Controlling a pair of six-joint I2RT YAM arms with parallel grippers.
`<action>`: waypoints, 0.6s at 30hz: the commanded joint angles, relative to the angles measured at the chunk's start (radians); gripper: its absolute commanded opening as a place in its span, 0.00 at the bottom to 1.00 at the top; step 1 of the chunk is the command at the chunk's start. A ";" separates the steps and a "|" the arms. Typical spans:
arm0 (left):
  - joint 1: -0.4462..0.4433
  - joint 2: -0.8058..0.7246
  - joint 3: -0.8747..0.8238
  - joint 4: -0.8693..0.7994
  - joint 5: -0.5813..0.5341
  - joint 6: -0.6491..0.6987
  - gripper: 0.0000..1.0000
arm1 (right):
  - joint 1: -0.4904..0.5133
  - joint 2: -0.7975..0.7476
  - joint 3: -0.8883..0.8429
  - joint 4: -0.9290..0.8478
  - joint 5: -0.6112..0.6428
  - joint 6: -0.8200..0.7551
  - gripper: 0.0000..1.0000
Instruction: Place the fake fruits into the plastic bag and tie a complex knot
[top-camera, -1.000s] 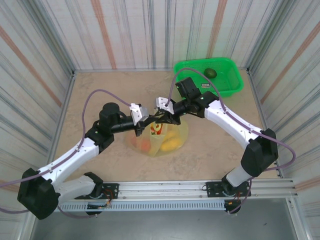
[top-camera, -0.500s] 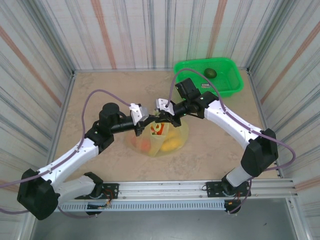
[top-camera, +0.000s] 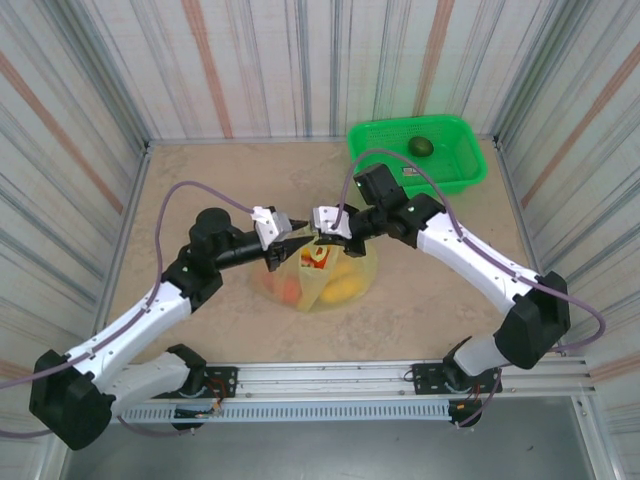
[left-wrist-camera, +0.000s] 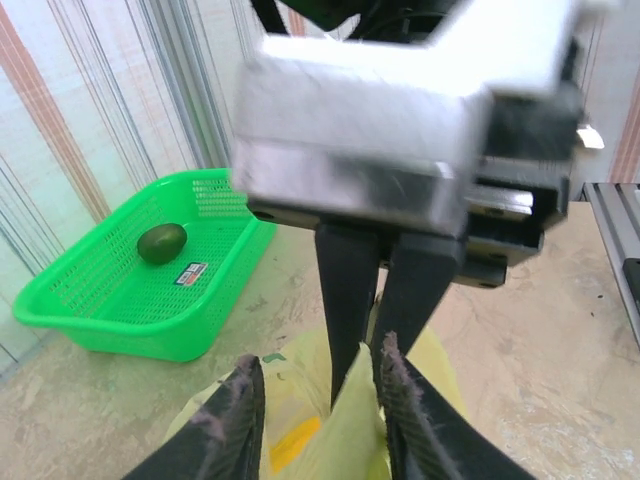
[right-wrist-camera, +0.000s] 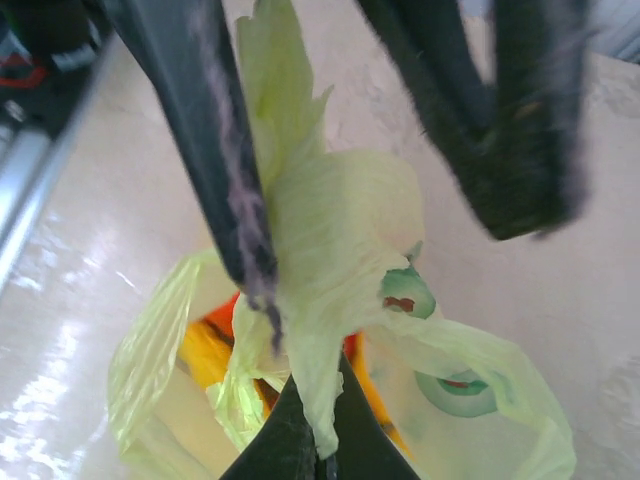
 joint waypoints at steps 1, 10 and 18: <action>-0.005 -0.042 -0.005 -0.011 -0.020 -0.001 0.41 | 0.031 -0.050 -0.066 0.131 0.251 -0.097 0.00; -0.007 -0.140 -0.002 0.003 -0.053 -0.022 0.46 | 0.054 -0.123 -0.209 0.454 0.401 -0.215 0.00; 0.008 -0.114 0.069 -0.080 -0.245 -0.088 0.55 | 0.095 -0.133 -0.260 0.556 0.459 -0.326 0.00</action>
